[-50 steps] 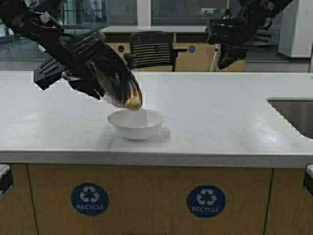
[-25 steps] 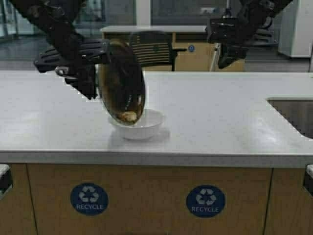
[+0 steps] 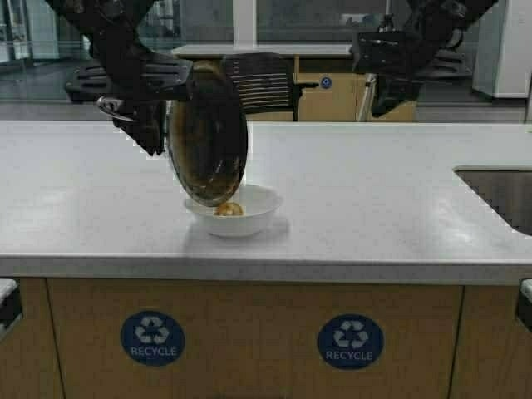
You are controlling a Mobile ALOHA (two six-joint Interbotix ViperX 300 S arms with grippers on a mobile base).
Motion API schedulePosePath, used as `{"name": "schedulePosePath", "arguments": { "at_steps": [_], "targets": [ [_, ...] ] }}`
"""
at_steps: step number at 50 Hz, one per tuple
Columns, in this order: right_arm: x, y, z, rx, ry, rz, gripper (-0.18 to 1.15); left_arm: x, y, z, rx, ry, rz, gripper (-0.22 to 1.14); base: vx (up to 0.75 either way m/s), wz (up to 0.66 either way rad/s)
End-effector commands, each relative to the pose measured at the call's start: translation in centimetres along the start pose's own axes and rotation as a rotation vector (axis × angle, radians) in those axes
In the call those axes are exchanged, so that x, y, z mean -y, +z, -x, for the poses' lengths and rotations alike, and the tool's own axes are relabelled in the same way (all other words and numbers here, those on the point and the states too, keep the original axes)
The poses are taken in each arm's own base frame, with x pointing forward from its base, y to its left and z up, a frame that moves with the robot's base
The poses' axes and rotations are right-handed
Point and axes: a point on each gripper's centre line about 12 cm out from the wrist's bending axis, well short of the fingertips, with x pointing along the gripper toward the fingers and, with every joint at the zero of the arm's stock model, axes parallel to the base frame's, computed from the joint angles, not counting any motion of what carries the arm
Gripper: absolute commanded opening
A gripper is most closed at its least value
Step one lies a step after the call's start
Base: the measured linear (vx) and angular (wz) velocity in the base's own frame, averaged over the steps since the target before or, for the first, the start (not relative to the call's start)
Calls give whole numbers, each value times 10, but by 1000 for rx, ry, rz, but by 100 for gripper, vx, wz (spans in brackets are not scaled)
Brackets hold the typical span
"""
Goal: Add oil to the pan and cook the shrimp and serve it
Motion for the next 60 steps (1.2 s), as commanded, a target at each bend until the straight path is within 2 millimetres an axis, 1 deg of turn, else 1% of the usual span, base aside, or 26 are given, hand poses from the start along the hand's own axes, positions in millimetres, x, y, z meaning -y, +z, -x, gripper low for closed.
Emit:
{"name": "schedulePosePath", "arguments": {
  "at_steps": [1, 6, 15, 21, 28, 32, 38, 41, 46, 54, 60],
  "targets": [
    [-3, 14, 8, 48, 5, 1, 6, 6, 37, 17, 119, -37, 39, 4, 0, 0],
    [-3, 14, 8, 48, 5, -1, 6, 10, 45, 24, 163, -78, 97, 4, 0, 0],
    [-3, 14, 8, 48, 5, -1, 6, 14, 50, 30, 196, -116, 164, 4, 0, 0],
    [-2, 13, 7, 46, 5, -1, 6, 5, 49, 33, 227, -143, 284, 4, 0, 0],
    [-3, 14, 8, 48, 5, -1, 6, -10, 35, 36, 316, -220, 480, 4, 0, 0],
    [-3, 14, 8, 48, 5, -1, 6, -10, 25, 36, 344, -258, 522, 4, 0, 0],
    [-2, 13, 7, 46, 5, -1, 6, -10, 10, 32, 328, -280, 561, 4, 0, 0],
    [-2, 13, 7, 46, 5, -1, 6, -10, 6, 31, 337, -304, 602, 4, 0, 1],
    [-2, 13, 7, 45, 4, -1, 6, -16, 1, 33, 399, -384, 714, 4, 0, 0],
    [-3, 14, 8, 48, 6, 0, 6, -37, -13, 26, 468, -479, 922, 4, 0, 0],
    [-3, 13, 7, 42, 6, -1, 6, -55, -26, 18, 522, -538, 1038, 4, 0, 0]
  ]
}}
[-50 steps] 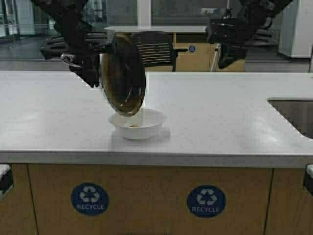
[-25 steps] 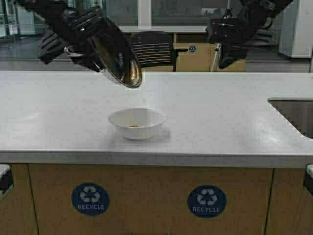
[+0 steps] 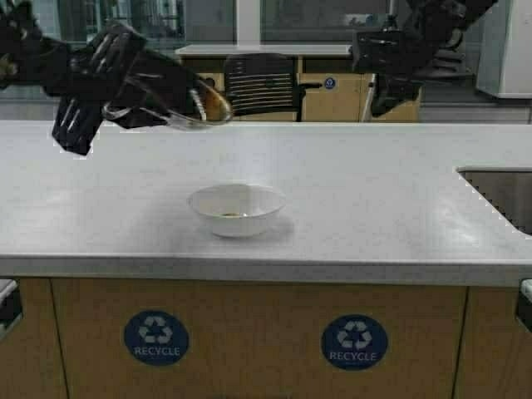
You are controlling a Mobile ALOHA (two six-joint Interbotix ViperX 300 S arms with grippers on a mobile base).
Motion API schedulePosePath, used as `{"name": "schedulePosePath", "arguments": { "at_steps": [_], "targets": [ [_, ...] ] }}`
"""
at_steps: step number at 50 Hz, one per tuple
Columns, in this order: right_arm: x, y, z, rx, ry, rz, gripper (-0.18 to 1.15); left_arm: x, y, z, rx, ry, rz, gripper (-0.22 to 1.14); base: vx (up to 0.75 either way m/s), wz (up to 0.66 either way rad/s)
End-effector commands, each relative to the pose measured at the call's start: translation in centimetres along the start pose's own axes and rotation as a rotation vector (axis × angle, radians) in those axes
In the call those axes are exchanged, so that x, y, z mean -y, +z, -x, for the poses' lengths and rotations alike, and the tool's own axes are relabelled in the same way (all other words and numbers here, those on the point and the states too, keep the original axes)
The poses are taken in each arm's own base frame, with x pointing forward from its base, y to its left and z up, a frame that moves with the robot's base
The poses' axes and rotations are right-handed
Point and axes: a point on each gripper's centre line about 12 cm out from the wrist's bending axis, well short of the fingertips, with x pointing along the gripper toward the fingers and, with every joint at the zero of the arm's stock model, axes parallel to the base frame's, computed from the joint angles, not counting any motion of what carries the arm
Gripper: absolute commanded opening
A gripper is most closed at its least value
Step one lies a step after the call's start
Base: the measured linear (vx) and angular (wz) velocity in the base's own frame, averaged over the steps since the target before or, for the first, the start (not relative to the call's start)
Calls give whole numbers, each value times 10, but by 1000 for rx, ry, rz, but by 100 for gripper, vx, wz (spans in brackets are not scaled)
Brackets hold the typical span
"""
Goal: Add oil to the pan and cook the shrimp and serve it
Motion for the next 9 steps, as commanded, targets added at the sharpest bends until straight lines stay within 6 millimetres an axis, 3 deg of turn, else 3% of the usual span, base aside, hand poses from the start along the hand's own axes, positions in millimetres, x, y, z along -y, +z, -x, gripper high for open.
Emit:
{"name": "schedulePosePath", "arguments": {
  "at_steps": [1, 9],
  "targets": [
    [-2, 13, 8, 44, 5, 2, 6, -7, 16, 2, 83, -128, 89, 4, 0, 0],
    [-2, 13, 8, 42, 6, 2, 6, -37, 6, -4, 65, -181, 227, 4, 0, 0]
  ]
}}
